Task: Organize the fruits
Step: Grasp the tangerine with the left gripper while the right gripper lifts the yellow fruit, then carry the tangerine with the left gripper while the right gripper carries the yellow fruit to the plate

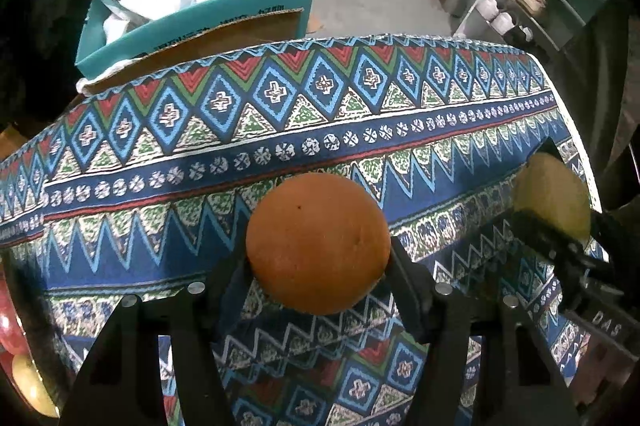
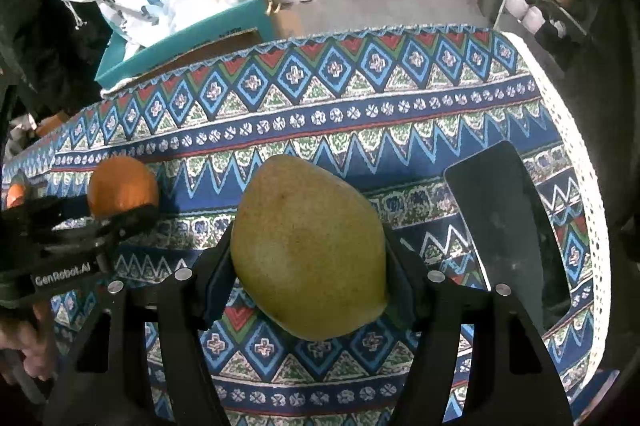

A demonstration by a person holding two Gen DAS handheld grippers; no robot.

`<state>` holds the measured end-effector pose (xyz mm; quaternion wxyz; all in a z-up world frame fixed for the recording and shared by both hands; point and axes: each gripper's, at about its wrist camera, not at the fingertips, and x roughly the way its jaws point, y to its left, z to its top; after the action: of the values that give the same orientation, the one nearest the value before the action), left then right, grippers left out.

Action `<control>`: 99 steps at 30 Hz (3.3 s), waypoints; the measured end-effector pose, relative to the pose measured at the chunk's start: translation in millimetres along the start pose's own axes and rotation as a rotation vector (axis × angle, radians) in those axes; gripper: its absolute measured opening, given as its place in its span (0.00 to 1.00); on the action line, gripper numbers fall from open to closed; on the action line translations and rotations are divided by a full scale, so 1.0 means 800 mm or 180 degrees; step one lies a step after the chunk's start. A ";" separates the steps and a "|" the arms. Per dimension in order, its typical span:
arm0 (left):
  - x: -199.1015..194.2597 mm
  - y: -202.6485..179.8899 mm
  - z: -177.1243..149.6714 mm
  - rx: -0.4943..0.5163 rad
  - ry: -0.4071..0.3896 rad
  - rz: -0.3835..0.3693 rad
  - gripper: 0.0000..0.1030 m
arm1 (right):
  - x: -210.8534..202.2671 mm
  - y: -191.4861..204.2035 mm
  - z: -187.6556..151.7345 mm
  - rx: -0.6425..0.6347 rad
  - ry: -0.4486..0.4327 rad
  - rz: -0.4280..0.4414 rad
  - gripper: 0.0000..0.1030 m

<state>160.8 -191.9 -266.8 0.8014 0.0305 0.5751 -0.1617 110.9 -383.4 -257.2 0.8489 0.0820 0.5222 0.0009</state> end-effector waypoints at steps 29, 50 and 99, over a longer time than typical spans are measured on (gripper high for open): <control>-0.169 0.023 -0.046 -0.0017 -0.0612 0.0131 0.63 | -0.129 0.071 0.011 -0.0285 -0.0549 0.0103 0.64; -0.261 0.077 -0.092 -0.0193 -0.0922 0.0216 0.63 | -0.188 0.166 0.005 -0.0692 -0.0771 0.0399 0.64; -0.276 0.363 -0.188 -0.1467 -0.0947 0.0760 0.63 | -0.095 0.492 -0.006 -0.1680 -0.0219 0.1090 0.64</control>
<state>46.2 167.5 -151.6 0.8760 -0.1089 0.4652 0.0658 104.8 -1.4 -136.8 0.8456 -0.0544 0.4534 0.2765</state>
